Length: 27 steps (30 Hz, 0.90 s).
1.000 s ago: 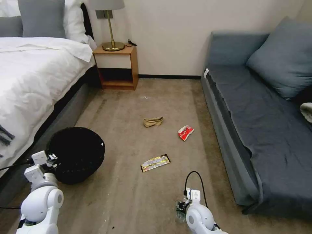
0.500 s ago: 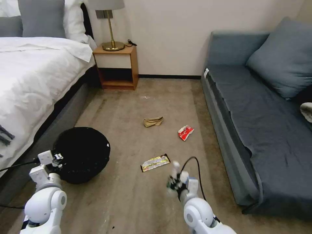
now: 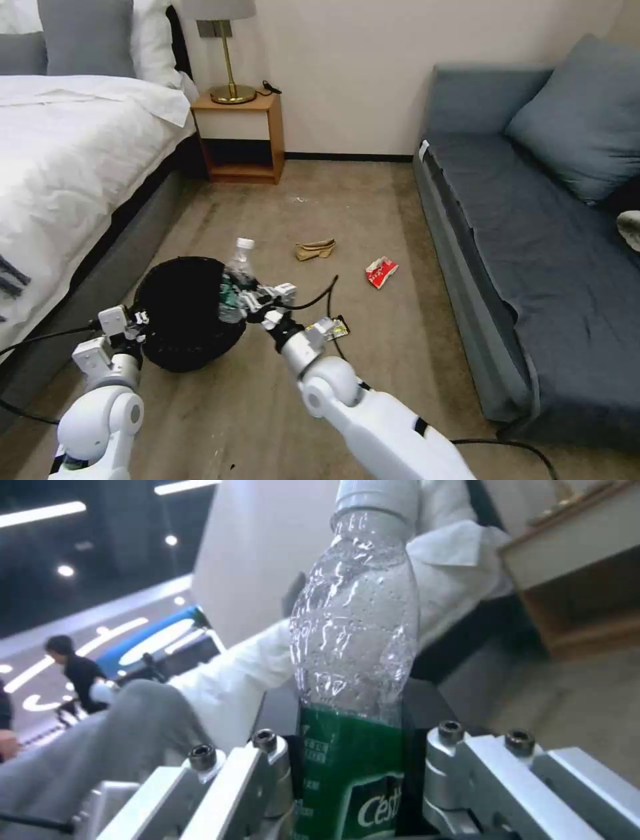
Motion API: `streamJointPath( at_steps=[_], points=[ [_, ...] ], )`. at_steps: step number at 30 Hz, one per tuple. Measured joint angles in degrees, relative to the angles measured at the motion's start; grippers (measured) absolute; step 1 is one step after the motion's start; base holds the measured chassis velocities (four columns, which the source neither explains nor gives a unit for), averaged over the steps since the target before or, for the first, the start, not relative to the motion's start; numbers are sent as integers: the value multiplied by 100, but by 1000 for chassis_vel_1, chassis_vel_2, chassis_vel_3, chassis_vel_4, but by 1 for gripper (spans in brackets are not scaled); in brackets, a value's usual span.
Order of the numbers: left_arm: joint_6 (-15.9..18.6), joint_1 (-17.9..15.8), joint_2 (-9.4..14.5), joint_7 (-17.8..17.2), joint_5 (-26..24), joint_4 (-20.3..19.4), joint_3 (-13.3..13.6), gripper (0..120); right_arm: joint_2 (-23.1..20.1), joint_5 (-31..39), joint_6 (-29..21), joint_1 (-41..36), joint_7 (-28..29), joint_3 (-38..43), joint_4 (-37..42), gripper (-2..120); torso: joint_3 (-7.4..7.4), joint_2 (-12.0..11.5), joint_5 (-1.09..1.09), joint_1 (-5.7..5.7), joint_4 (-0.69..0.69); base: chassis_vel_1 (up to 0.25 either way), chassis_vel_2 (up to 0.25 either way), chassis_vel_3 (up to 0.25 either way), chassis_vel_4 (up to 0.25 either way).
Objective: Pick up the trash bin, then pick up the garbage on the floor and place it into the trash bin.
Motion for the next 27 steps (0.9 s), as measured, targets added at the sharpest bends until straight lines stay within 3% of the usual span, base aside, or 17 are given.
streamJointPath(
  at_steps=[16,25,27],
  points=[
    [223,136,-219,104,-164,-371,25,7,244,-394,718,450,369,-876,-970,26,0,1,1,0,0,0,0,0,0],
    [247,188,-290,109,-159,-456,-22,7,17,-264,287,424,466,-1058,-498,53,0,1,1,0,-1,0,0,0,0],
    [283,179,-298,109,-149,-458,-40,7,-35,-246,175,348,479,-993,-390,65,-1,1,1,0,-1,0,0,0,0]
  ],
)
